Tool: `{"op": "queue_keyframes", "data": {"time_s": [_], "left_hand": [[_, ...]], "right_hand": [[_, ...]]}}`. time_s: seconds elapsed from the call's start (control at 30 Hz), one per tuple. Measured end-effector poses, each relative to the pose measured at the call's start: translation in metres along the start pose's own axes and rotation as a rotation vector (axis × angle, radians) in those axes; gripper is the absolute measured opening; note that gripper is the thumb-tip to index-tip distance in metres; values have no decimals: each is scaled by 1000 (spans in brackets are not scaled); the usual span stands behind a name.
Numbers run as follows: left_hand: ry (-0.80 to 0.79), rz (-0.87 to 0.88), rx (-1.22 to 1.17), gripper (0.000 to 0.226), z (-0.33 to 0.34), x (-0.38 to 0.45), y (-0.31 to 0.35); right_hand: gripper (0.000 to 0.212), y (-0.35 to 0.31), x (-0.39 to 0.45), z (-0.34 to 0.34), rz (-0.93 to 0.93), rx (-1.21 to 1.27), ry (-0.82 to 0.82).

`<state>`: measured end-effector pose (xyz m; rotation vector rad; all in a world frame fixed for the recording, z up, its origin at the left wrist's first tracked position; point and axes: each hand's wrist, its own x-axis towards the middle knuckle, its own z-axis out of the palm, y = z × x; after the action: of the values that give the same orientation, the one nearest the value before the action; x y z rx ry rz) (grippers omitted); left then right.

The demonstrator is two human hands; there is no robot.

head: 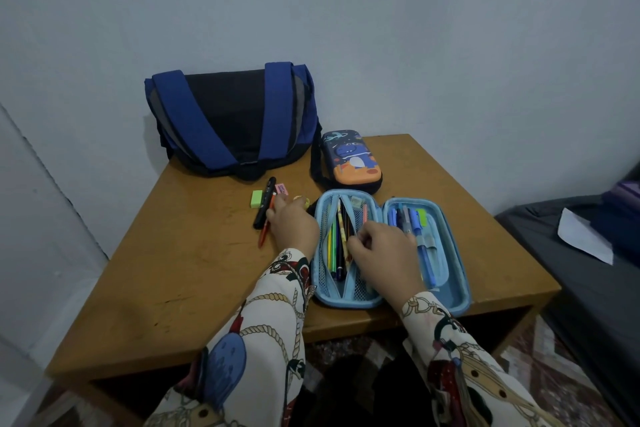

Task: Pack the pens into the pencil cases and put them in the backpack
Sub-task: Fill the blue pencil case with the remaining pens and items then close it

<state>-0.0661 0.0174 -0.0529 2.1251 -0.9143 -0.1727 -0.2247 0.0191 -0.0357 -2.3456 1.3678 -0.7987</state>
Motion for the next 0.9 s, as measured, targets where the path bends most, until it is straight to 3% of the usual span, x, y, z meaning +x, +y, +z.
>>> {"op": "queue_keyframes", "data": {"time_s": [0.2,0.37,0.47,0.67,0.77,0.9], "left_hand": [[77,-55,-64,25,-2,-5,4],[136,-55,-239,33,-7,-10,4],[40,-32,-405,45,-11,-15,-3],[-190,142,-560,34,-37,-45,-13],[-330,214,-562,37,-52,-66,-14],[-390,301,-516,28,-55,-75,-16]], "right_hand": [[23,2,0,1,21,88,-10],[23,2,0,0,27,127,-30],[23,2,-1,-1,33,139,-32],[23,2,-1,-2,39,159,-32],[23,2,-2,-2,35,166,-22],[23,2,-1,-3,40,178,-29]]}}
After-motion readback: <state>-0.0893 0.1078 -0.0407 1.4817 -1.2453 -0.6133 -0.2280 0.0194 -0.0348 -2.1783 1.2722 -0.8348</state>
